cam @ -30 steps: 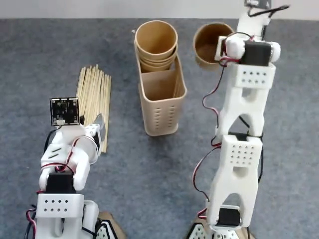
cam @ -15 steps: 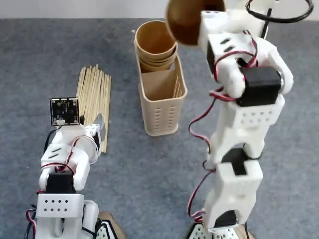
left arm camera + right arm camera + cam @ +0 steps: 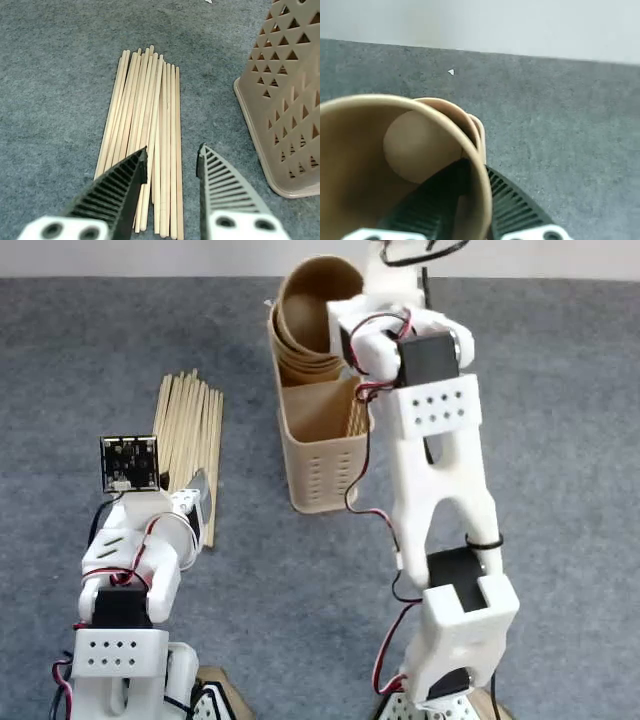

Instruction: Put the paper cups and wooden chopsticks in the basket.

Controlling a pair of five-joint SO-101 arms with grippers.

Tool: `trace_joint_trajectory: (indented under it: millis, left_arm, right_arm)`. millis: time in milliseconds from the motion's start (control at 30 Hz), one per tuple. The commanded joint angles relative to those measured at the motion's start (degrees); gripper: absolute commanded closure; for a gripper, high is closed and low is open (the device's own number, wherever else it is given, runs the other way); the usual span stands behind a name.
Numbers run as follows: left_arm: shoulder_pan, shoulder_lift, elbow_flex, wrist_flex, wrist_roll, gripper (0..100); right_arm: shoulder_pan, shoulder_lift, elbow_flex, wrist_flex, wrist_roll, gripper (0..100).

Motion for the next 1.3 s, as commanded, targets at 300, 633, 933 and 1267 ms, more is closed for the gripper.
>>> trace_joint_trajectory:
  millis: [300, 633, 933, 1267]
  left_arm:
    - [0.84, -0.66, -0.22, -1.05, -0.53, 81]
    - [0.84, -0.66, -0.22, -1.05, -0.53, 81]
    - [0.92, -0.66, -0.22, -1.05, -0.53, 81]
    - [0.92, -0.66, -0.22, -1.05, -0.53, 81]
  right_arm:
    - [-1.10, 1.89, -0.40, -1.10, 2.11, 89.0]
    - [-1.80, 0.92, -12.88, 5.49, 1.49, 62.5]
    - [-1.80, 1.71, -15.25, 9.01, 1.76, 62.5]
    - [-1.80, 17.89, -8.13, 8.22, 1.67, 62.5]
